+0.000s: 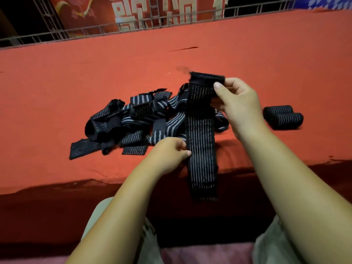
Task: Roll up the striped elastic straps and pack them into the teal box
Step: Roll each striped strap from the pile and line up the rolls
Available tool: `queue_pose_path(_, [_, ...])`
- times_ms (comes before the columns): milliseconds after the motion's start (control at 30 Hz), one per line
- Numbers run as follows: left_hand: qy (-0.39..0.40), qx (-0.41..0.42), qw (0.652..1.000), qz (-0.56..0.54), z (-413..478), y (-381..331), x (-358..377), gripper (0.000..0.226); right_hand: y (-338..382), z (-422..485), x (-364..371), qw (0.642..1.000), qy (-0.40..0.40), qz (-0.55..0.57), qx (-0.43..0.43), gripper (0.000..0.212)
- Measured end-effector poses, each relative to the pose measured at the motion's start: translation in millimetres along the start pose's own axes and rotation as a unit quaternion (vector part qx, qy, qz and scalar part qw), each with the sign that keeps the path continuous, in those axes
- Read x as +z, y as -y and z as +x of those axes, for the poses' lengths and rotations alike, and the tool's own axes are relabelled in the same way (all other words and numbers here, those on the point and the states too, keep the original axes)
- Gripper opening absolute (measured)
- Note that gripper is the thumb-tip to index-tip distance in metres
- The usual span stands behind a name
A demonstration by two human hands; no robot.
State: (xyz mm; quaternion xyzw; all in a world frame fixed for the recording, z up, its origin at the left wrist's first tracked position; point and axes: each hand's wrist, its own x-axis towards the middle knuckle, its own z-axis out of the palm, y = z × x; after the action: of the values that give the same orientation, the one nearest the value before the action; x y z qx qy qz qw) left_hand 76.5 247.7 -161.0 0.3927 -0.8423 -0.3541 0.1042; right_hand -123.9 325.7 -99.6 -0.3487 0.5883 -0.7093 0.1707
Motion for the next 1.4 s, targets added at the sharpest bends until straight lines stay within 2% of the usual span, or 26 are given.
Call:
queue_pose_path(67, [0.013,-0.004,0.999,0.030,10.4,-4.8,-13.6,0.016,-5.1,8.5,-1.2,1.000,0.002,-0.004,-0.003,0.017])
queue_pose_path(167, [0.014,-0.004,0.998,-0.065,25.0,-19.4,-32.6,0.009,-13.6,18.8,-5.3,0.999,0.002,-0.035,-0.006,0.011])
queue_pose_path(333, [-0.126,0.053,0.985,-0.107,55.0,-36.8,-58.3,0.013,-23.8,34.7,-11.5,0.997,0.032,-0.068,0.008,0.010])
queue_pose_path(433, [-0.171,0.088,0.955,-0.225,69.1,-40.5,-55.4,0.016,-28.3,43.3,-10.1,0.996,0.064,-0.059,0.013,0.010])
queue_pose_path(500, [-0.166,0.119,0.931,-0.301,75.6,-44.1,-52.0,0.018,-31.7,47.1,-6.9,0.995,0.085,-0.034,0.025,0.010])
queue_pose_path(600, [-0.159,0.150,0.920,-0.326,87.5,-43.0,-48.1,0.021,-39.5,53.2,-2.5,0.994,0.102,-0.016,0.030,0.009])
queue_pose_path(800, [-0.166,0.149,0.903,-0.366,106.0,-34.5,-42.8,0.016,-47.5,58.2,-1.8,0.993,0.113,-0.004,0.020,0.013])
queue_pose_path(1067, [-0.196,0.163,0.906,-0.338,115.3,-27.7,-37.5,0.018,-49.1,58.3,5.0,0.991,0.105,0.055,0.054,0.015])
queue_pose_path(1400, [-0.134,0.128,0.910,-0.372,98.2,-37.6,-48.0,0.021,-48.0,55.9,2.6,0.991,0.115,0.065,0.034,0.011])
